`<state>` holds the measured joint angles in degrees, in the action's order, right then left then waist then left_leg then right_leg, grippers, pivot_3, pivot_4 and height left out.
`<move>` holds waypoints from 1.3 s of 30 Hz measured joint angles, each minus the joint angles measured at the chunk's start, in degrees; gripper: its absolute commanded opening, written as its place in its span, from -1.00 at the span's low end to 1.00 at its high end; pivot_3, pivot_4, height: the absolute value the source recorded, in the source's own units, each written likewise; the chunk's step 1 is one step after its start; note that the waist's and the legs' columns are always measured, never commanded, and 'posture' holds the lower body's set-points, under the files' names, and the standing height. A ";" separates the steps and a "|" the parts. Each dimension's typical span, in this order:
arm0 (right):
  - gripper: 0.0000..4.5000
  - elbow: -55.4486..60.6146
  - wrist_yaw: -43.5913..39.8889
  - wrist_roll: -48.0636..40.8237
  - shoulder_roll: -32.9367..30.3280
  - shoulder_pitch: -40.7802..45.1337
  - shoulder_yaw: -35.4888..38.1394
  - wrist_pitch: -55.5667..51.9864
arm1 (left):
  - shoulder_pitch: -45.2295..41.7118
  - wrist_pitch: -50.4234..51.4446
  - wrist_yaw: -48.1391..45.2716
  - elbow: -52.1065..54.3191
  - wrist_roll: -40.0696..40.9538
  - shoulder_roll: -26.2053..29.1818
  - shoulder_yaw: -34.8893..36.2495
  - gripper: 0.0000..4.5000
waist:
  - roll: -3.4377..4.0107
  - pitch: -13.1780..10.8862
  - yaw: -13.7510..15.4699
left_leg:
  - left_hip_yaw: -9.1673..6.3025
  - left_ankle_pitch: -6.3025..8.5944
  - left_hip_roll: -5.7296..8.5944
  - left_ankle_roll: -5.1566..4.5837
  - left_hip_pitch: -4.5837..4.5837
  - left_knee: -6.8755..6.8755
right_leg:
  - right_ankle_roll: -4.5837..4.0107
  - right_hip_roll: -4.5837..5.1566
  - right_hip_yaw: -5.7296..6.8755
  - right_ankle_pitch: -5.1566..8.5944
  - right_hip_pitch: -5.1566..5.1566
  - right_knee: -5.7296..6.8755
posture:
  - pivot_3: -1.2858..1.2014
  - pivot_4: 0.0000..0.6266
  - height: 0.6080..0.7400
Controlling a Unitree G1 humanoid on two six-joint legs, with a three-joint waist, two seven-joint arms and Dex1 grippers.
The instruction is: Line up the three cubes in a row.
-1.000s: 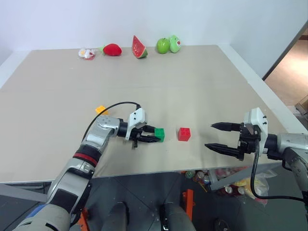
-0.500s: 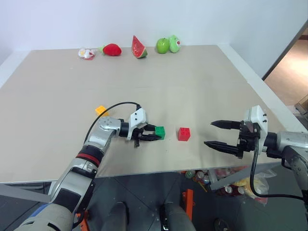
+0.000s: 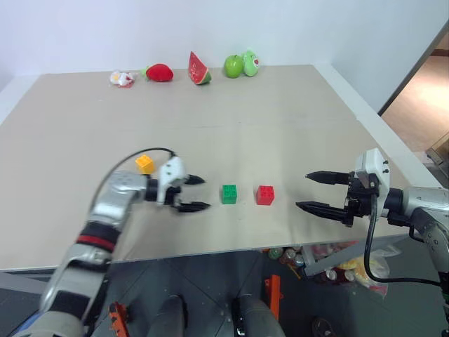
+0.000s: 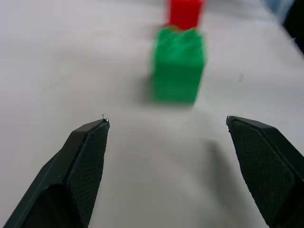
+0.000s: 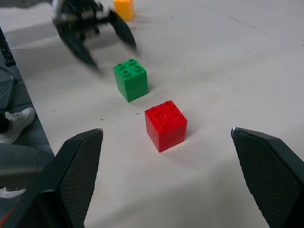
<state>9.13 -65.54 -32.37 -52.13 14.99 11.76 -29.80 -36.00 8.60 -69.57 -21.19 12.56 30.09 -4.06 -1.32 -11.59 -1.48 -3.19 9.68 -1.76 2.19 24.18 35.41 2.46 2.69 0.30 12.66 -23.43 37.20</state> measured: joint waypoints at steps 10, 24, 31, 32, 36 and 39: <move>1.00 6.19 1.55 -2.41 3.99 6.77 -4.19 -1.13 | 21.60 23.35 16.36 31.99 17.24 4.07 19.91 0.81 | -0.01 0.00 0.18 | 0.05 -0.01 -0.02 0.03 -0.03 0.07 | -0.25 0.05 -0.05 0.05 0.02 -0.02 | 0.03 -0.52 1.00; 1.00 7.41 5.81 0.03 11.99 10.63 -13.69 -1.00 | 22.80 17.14 25.85 16.21 14.25 3.91 24.51 0.81 | -0.02 0.01 0.38 | 0.07 -0.07 0.01 0.04 0.04 0.09 | -0.33 0.03 -0.07 -0.03 0.01 -0.05 | 0.03 -0.52 1.00; 1.00 9.02 6.17 -0.32 11.05 9.44 -12.22 -1.03 | 13.60 10.66 20.29 2.94 9.06 4.42 16.19 0.81 | -0.03 0.01 0.34 | 0.07 -0.07 -0.01 0.04 0.03 0.10 | -0.34 0.00 -0.07 -0.07 0.00 -0.04 | 0.03 -0.52 1.00; 1.00 9.42 6.28 -0.60 10.98 9.14 -11.62 -1.05 | 11.57 9.73 19.92 0.10 8.44 4.39 15.54 0.81 | -0.04 0.01 0.33 | 0.07 -0.07 -0.01 0.04 0.03 0.10 | -0.33 0.00 -0.06 -0.07 0.00 -0.04 | 0.03 -0.52 1.00; 1.00 10.18 7.17 -1.02 10.86 8.22 -11.19 -1.42 | 3.83 5.28 19.05 -10.05 6.50 4.34 14.81 0.81 | -0.04 0.02 0.27 | 0.07 -0.07 -0.02 0.03 0.03 0.09 | -0.20 -0.03 -0.07 -0.14 -0.01 -0.04 | 0.03 -0.52 1.00; 1.00 11.02 7.73 -1.07 10.82 7.95 -11.08 -1.58 | 0.47 2.67 18.64 -15.79 5.35 4.19 14.42 0.81 | -0.04 0.02 0.20 | 0.08 -0.07 -0.02 0.03 0.03 0.07 | -0.07 -0.04 -0.08 -0.21 -0.02 -0.04 | 0.03 -0.52 1.00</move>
<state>20.15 -57.81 -33.44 -41.31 22.94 0.67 -31.38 -35.53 11.27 -50.93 -36.97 17.91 34.28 10.37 -1.37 -11.57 -1.28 -3.12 9.61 -1.77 2.23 24.22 35.48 2.40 2.66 0.22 12.45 -23.45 37.16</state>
